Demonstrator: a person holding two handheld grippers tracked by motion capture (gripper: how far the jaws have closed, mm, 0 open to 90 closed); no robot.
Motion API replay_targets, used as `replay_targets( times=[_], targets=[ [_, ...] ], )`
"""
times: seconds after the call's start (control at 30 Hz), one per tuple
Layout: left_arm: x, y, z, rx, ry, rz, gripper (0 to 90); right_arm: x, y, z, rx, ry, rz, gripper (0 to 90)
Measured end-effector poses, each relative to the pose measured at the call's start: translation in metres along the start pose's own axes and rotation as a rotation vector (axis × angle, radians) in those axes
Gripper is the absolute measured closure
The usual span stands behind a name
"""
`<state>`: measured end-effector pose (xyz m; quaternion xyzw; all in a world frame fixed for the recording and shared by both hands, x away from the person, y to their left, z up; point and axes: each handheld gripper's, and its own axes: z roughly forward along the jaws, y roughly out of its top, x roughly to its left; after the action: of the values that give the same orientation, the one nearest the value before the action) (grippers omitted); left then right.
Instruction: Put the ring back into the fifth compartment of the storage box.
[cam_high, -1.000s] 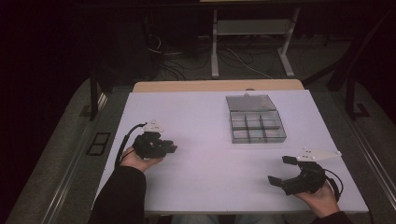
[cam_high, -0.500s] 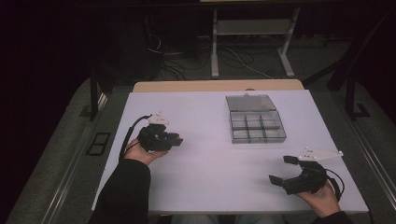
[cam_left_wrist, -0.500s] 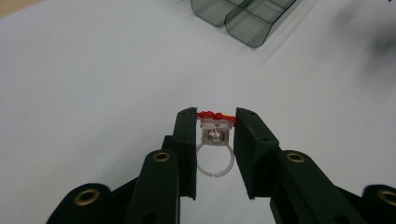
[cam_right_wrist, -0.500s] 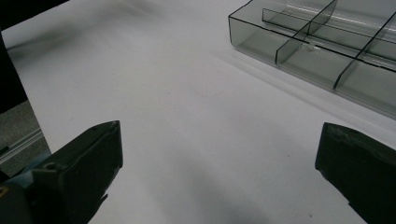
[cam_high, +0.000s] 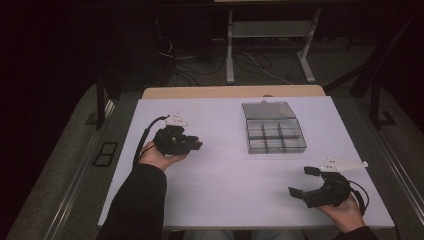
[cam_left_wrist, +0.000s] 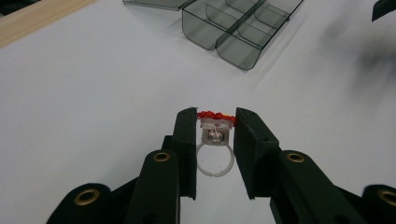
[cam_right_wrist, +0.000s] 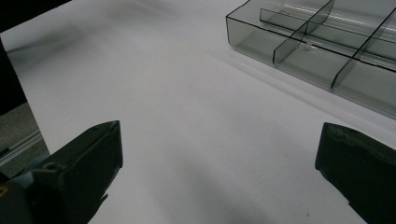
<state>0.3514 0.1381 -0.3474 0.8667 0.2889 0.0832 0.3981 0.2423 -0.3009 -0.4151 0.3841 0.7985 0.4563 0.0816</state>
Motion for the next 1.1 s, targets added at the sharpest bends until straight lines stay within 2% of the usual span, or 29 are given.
replay_targets(
  times=[0.37,0.93,1.1],
  targets=[
    [-0.003,0.016,0.005,-0.027,-0.014,0.016,69.3,0.0,0.0,0.001,0.01,-0.001,0.01,0.3],
    [-0.006,0.044,0.014,-0.018,-0.03,0.072,69.3,0.0,0.0,0.001,0.006,-0.003,0.003,0.2],
    [-0.008,0.053,0.02,-0.035,-0.037,0.074,69.3,0.0,0.0,0.001,0.006,-0.004,0.003,0.3]
  ],
)
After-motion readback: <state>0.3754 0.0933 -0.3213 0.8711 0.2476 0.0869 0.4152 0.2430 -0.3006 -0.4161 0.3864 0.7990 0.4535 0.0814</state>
